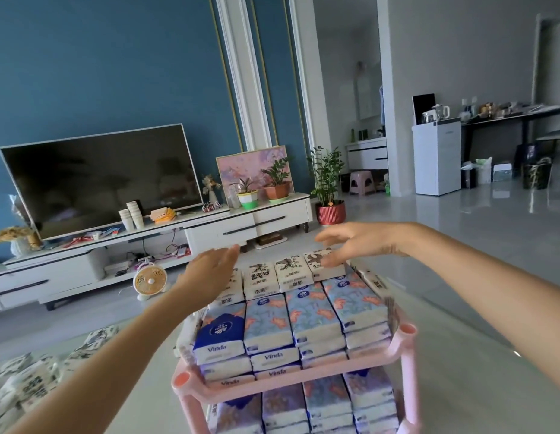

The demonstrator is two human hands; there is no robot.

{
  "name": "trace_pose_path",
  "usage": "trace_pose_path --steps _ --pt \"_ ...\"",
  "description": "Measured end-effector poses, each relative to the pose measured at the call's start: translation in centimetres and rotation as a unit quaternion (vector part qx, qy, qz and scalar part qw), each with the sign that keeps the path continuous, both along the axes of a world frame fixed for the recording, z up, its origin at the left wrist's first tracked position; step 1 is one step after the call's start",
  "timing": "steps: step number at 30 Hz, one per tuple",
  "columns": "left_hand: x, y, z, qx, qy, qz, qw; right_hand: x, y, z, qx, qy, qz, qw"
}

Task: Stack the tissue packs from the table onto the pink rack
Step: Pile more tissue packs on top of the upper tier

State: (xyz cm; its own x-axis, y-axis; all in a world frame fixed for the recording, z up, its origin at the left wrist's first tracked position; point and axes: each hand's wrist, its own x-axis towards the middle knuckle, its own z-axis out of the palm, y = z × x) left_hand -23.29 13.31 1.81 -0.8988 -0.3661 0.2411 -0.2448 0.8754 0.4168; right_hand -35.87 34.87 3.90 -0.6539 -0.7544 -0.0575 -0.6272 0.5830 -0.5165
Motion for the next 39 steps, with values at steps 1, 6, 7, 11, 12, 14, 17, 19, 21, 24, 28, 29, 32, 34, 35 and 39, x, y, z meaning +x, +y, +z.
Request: trace_pose_path --steps 1,6,7,11,12,14,17,19,21,24,28,29,32,34,35,39 --pt "0.3 -0.2 -0.3 0.026 -0.014 0.003 1.000 0.0 0.0 -0.2 0.003 0.001 -0.001 1.000" --pt "0.5 -0.2 -1.3 0.179 -0.055 0.014 0.982 0.2 -0.3 -0.5 0.001 0.000 0.010 1.000" --pt "0.4 -0.1 -1.3 0.170 -0.060 0.007 0.984 0.2 -0.3 -0.5 -0.002 -0.001 0.012 1.000" --pt "0.3 0.3 -1.0 0.124 -0.079 -0.024 0.989 0.0 0.0 -0.2 -0.003 -0.008 0.010 1.000" --pt "0.2 0.3 -1.0 0.125 -0.083 -0.029 0.988 -0.1 0.0 -0.2 -0.003 -0.011 0.008 1.000" --pt "0.2 0.3 -1.0 0.133 -0.090 -0.031 0.987 -0.3 0.2 -0.3 -0.003 -0.017 0.007 1.000" --pt "0.3 0.2 -1.0 0.169 -0.075 -0.040 0.982 -0.1 0.3 -0.3 -0.003 -0.020 0.005 1.000" --pt "0.5 -0.2 -0.8 0.212 -0.026 -0.035 0.976 0.5 0.3 0.0 -0.007 -0.007 -0.002 1.000" --pt "1.1 -1.2 -0.6 0.243 0.028 -0.013 0.970 1.6 0.0 0.5 -0.037 0.025 -0.019 0.999" --pt "3.1 -4.0 -0.7 0.251 0.076 0.013 0.965 4.6 -1.3 1.4 -0.129 0.084 -0.019 0.988" --pt "8.5 -7.6 -2.2 0.243 0.120 0.043 0.962 10.8 -5.1 1.5 -0.221 0.099 0.069 0.968" --pt "10.3 -8.7 -3.0 0.246 0.117 0.045 0.961 12.6 -6.2 1.2 -0.226 0.091 0.099 0.965" --pt "16.6 -11.4 -5.5 0.265 0.105 0.077 0.955 17.7 -9.7 -0.8 -0.196 0.076 0.187 0.960" --pt "20.2 -13.9 -7.5 0.267 0.118 0.124 0.949 20.4 -12.0 -2.9 -0.151 0.081 0.226 0.959" --pt "21.6 -15.2 -8.4 0.283 0.124 0.153 0.939 21.5 -13.2 -4.0 -0.125 0.089 0.242 0.958" --pt "25.8 -19.8 -11.7 0.281 0.145 0.242 0.917 23.4 -18.8 -8.2 -0.090 0.031 0.252 0.963"
